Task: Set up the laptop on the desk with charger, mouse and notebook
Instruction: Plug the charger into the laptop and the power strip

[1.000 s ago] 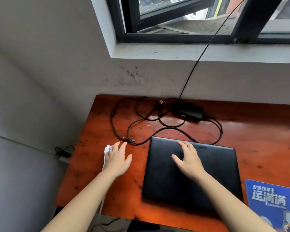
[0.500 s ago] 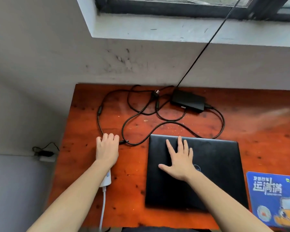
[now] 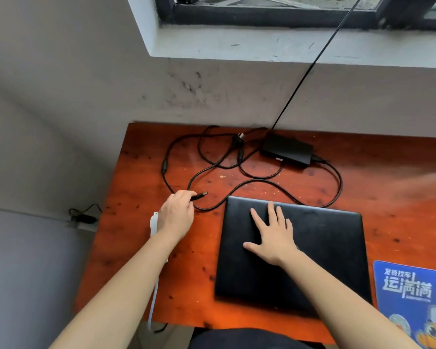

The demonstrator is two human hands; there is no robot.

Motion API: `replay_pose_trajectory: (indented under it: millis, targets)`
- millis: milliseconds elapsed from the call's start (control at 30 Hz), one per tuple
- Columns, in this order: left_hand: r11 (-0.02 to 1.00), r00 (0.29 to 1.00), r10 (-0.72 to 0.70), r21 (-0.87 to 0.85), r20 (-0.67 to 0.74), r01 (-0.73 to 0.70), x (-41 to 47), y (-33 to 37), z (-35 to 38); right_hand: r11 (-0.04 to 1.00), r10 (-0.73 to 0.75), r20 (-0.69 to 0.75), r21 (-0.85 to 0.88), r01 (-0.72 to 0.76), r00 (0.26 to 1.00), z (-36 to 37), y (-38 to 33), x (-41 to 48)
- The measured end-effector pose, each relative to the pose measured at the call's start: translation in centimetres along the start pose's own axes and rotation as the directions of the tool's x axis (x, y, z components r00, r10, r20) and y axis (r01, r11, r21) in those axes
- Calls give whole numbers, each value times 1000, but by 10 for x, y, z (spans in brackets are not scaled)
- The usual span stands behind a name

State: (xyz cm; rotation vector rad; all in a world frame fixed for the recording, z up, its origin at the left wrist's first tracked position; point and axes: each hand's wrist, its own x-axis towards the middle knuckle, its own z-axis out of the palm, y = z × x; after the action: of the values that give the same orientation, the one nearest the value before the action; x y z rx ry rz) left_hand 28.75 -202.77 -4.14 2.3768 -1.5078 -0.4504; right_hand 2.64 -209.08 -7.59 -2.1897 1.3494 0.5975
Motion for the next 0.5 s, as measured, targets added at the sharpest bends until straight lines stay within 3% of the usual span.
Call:
replay_pose_trajectory:
  millis: [234,501]
  targets:
    - [997,991,80,15,103,-82,-1,3,46,1000,5,-4,-16,-5,1000,0,0,-2]
    - [974,972,214,50,93,-219,6,-4,62,1000,22,26,-20,-22,999,-3,-4,-1]
